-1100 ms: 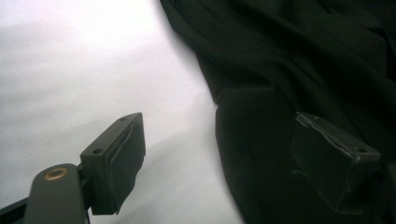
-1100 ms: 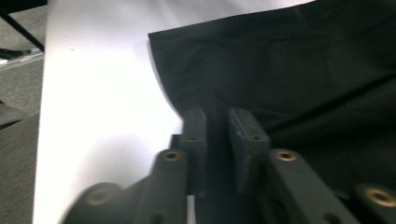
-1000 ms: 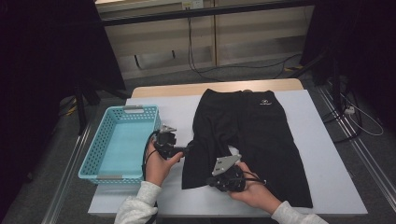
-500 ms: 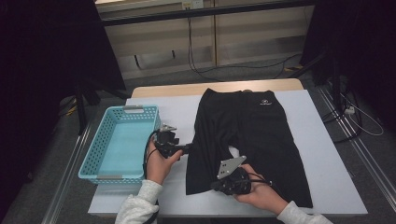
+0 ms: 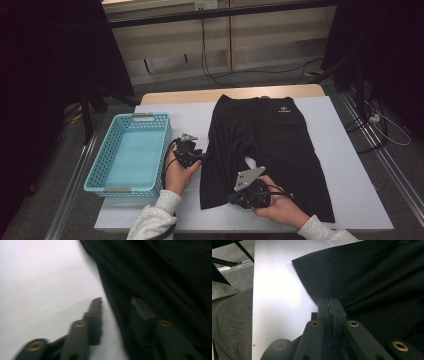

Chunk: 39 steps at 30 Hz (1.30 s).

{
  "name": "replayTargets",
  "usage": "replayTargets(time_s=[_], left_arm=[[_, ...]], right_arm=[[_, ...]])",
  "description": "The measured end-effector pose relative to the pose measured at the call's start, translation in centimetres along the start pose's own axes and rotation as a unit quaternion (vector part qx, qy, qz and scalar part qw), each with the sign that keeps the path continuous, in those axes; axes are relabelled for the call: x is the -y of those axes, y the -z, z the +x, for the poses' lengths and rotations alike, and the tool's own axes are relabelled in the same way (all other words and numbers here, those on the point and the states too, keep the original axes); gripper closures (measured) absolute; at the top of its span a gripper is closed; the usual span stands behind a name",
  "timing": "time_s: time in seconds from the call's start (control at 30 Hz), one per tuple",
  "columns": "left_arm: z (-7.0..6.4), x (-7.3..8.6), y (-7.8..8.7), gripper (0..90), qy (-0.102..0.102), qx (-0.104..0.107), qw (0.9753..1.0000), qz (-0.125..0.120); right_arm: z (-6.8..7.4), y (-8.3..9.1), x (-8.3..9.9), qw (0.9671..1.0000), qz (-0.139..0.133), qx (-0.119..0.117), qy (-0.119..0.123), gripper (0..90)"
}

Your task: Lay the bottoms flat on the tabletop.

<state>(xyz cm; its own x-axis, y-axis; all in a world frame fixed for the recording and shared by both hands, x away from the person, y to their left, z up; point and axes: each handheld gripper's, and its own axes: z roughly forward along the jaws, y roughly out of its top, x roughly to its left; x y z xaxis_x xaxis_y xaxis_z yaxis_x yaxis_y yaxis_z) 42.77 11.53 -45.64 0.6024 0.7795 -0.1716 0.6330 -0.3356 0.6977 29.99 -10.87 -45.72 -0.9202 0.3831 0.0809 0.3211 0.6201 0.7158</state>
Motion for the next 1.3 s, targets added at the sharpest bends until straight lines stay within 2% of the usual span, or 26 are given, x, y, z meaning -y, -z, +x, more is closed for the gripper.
replayTargets(time_s=[0.07,0.1,0.17,0.23,0.27,0.4,0.53,0.63,0.7,0.77,0.8,0.83,0.87,0.93,0.97,1.0,1.03,1.07,1.1,1.2,1.23,1.3], left_arm=[[0.0,-0.1,0.0,70.9,-0.001,-0.006,1.0,0.003],[0.1,-0.1,0.0,74.4,0.009,-0.003,0.9999,0.004],[0.1,-0.1,-0.1,81.8,0.014,-0.007,0.9999,0.004],[0.1,-0.1,-0.1,88.2,0.026,0.005,0.9996,0.012],[0.1,-0.1,-0.1,90.0,0.024,0.001,0.9996,0.011],[0.2,-0.3,0.4,90.0,0.03,0.0,0.9994,0.017],[0.4,-0.5,1.4,90.0,0.04,0.002,0.9992,0.006],[0.6,-0.4,1.9,90.0,0.042,-0.009,0.9991,0.003],[0.9,-0.4,2.1,90.0,0.053,-0.01,0.9985,-0.001],[1.0,-0.3,2.2,90.0,0.049,-0.012,0.9987,0.004],[1.0,-0.3,2.1,90.0,0.052,-0.006,0.9986,0.005],[1.0,-0.2,2.0,90.0,0.052,-0.007,0.9986,-0.002],[1.1,-0.3,1.9,90.0,0.043,-0.012,0.999,-0.006],[1.1,-0.4,1.5,75.7,0.047,0.004,0.9987,-0.018],[1.0,-0.4,1.3,65.5,0.041,-0.003,0.9989,-0.021],[0.9,-0.4,1.1,65.2,0.035,-0.005,0.9992,-0.016],[0.8,-0.4,0.8,61.4,0.041,0.0,0.999,-0.019],[0.6,-0.4,0.5,56.3,0.037,0.0,0.9991,-0.021],[0.5,-0.4,0.3,54.8,0.03,-0.005,0.9993,-0.019],[0.6,-0.3,-0.3,55.2,0.034,-0.004,0.9993,-0.014],[0.6,-0.2,-0.4,56.3,0.037,-0.004,0.9991,-0.019],[0.5,-0.4,-0.6,63.6,0.037,0.0,0.9992,-0.015]], right_arm=[[-0.1,0.0,0.0,1.0,-0.001,-0.002,-0.002,89.4],[-0.1,0.0,0.0,1.0,-0.001,-0.002,-0.003,89.4],[-0.1,0.0,0.0,1.0,-0.001,-0.002,-0.001,89.4],[-0.1,0.0,0.1,1.0,-0.002,-0.002,-0.002,89.4],[-0.1,0.0,0.1,1.0,-0.003,-0.003,-0.004,89.4],[-0.1,0.1,0.1,1.0,-0.001,-0.004,-0.004,89.6],[0.0,0.3,0.1,0.9999,0.001,-0.015,-0.002,89.7],[0.1,0.4,0.2,0.9998,-0.001,-0.019,-0.005,89.7],[0.1,0.5,0.1,0.9997,-0.007,-0.023,-0.008,89.6],[0.2,0.4,0.1,0.9997,-0.005,-0.022,-0.009,89.6],[0.2,0.2,0.2,0.9998,-0.003,-0.02,-0.007,89.6],[0.2,0.1,0.2,0.9998,-0.001,-0.021,-0.006,89.5],[0.1,0.1,0.2,0.9997,-0.002,-0.023,-0.008,89.5],[0.1,0.1,0.2,0.9997,-0.002,-0.021,-0.007,89.6],[0.1,0.1,0.2,0.9997,0.0,-0.024,-0.006,89.6],[0.1,0.1,0.2,0.9997,-0.002,-0.022,-0.006,89.6],[0.1,0.1,0.2,0.9997,-0.002,-0.022,-0.007,89.6],[0.1,0.1,0.2,0.9997,-0.002,-0.024,-0.006,89.6],[0.1,0.1,0.2,0.9997,-0.002,-0.022,-0.008,89.6],[0.2,0.2,0.3,0.9997,-0.002,-0.021,-0.009,89.5],[0.2,0.2,0.3,0.9997,-0.002,-0.022,-0.009,89.5],[0.2,0.2,0.3,0.9997,-0.003,-0.022,-0.01,89.5]])
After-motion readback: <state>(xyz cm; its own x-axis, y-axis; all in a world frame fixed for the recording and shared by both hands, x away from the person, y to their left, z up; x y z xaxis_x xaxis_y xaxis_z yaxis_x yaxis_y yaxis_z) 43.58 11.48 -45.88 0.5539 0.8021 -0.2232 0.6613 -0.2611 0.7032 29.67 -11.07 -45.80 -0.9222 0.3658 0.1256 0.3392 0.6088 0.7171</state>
